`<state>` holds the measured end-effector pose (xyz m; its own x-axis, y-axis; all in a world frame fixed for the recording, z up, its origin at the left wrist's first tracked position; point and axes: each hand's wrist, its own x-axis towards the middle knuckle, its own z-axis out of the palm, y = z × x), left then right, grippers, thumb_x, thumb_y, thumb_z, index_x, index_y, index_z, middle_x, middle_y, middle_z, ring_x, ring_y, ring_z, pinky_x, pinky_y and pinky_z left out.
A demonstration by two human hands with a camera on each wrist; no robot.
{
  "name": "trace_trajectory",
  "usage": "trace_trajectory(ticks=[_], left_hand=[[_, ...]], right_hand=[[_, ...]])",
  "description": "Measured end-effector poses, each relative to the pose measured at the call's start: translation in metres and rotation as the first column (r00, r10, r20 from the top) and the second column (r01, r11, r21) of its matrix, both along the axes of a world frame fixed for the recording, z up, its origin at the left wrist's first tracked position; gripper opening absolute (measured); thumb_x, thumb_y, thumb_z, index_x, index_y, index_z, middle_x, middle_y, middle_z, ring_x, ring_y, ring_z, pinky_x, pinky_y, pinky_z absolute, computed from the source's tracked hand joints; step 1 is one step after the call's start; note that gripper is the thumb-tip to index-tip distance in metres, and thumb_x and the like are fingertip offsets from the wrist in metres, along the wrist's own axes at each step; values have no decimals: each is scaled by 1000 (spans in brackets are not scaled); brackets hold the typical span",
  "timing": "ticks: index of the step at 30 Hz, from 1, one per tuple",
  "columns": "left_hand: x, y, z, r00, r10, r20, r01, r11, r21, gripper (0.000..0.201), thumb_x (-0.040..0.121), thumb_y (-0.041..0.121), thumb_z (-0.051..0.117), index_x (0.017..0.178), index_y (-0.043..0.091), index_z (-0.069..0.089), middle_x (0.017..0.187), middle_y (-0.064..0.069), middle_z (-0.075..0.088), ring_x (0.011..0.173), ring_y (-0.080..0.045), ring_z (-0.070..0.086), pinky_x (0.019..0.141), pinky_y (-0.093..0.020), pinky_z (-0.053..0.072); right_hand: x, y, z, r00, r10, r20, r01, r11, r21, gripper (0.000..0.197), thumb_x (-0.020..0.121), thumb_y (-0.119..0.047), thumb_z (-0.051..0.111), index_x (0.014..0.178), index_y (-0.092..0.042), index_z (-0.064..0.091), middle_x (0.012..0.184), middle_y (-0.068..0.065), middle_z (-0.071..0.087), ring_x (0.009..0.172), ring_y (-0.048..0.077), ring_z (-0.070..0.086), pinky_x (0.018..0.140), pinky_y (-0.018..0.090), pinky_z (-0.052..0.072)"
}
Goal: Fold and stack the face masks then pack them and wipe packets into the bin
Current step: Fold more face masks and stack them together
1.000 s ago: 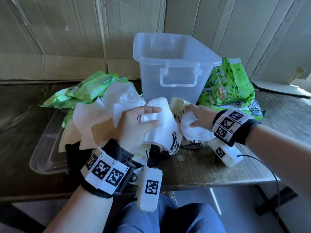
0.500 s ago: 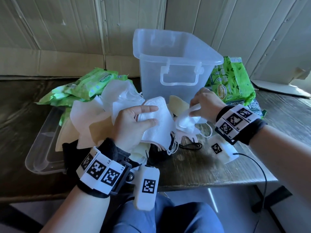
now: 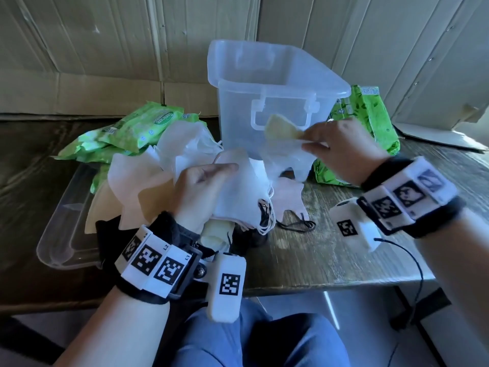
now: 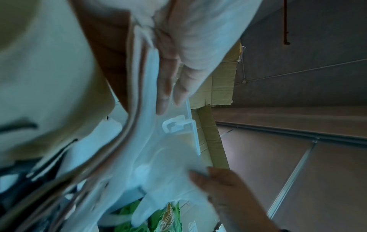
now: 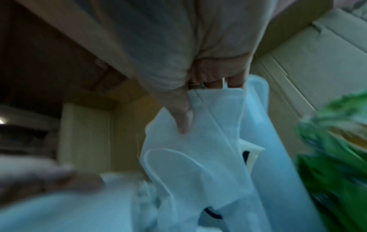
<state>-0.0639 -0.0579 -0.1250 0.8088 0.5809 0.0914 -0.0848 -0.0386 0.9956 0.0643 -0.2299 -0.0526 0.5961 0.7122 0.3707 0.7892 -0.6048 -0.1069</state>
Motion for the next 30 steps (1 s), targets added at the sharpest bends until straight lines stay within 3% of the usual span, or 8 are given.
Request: trace_trajectory(ticks=[4, 9, 13, 17, 21, 23, 26, 30], left_hand=[[0, -8, 5, 995, -93, -39, 82, 969, -234, 51, 81, 61, 50, 72, 19, 78, 93, -8, 74, 93, -28, 67, 92, -44, 47], [-6, -23, 12, 959, -282, -1, 262, 891, -371, 43, 63, 50, 74, 77, 10, 76, 85, -13, 73, 78, -25, 68, 75, -31, 55], [-11, -25, 9, 954, -298, 10, 290, 917, -274, 33, 53, 12, 77, 86, 12, 75, 87, -6, 73, 71, -17, 66, 65, -27, 57], [-11, -23, 9, 986, -164, 27, 166, 964, -210, 27, 74, -5, 66, 100, 3, 69, 71, 1, 71, 62, -11, 63, 64, -22, 53], [-10, -17, 7, 997, -62, 45, 64, 997, -53, 25, 81, -2, 63, 98, 14, 71, 84, -9, 68, 80, -19, 57, 80, -34, 45], [-10, -14, 6, 998, -11, 56, 12, 1000, -15, 28, 80, 2, 66, 86, 28, 72, 80, 1, 70, 78, -16, 57, 80, -35, 45], [-12, -14, 10, 998, -25, 65, 26, 1000, -10, 24, 78, 1, 68, 80, 25, 70, 65, 11, 69, 65, -12, 59, 71, -31, 49], [-13, -20, 14, 992, -95, 86, 89, 993, 71, 23, 72, 2, 73, 72, 24, 71, 65, 5, 68, 67, -19, 58, 70, -38, 49]], right_hand=[[-43, -13, 14, 913, 378, 151, -395, 913, 106, 23, 81, -11, 54, 89, -6, 74, 96, 7, 72, 87, 10, 60, 85, 17, 37], [-60, -15, -14, 836, 548, 23, -544, 835, -80, 32, 82, -20, 42, 82, -11, 73, 104, 2, 71, 89, 19, 61, 78, 28, 44], [-61, -19, -24, 837, 548, 9, -546, 835, -74, 35, 85, -25, 41, 79, -11, 72, 111, 3, 68, 89, 23, 63, 72, 33, 53], [-60, -25, -24, 861, 509, -25, -509, 860, -28, 32, 88, -26, 41, 82, -7, 66, 122, 12, 61, 99, 26, 61, 85, 30, 44], [-58, -32, -14, 862, 493, -118, -487, 870, 77, 31, 89, -24, 43, 81, -2, 63, 116, 14, 62, 106, 6, 51, 88, 11, 35], [-59, -37, -9, 868, 484, -114, -472, 874, 118, 34, 86, -28, 47, 85, -1, 67, 106, 10, 67, 100, 8, 56, 85, 14, 40], [-62, -39, -2, 901, 415, -129, -389, 902, 186, 28, 78, -39, 59, 78, -12, 68, 83, 4, 69, 74, 19, 61, 71, 31, 46], [-67, -27, -1, 902, 377, -208, -278, 879, 387, 10, 68, -28, 72, 70, -24, 62, 95, -1, 63, 80, 18, 58, 76, 30, 46]])
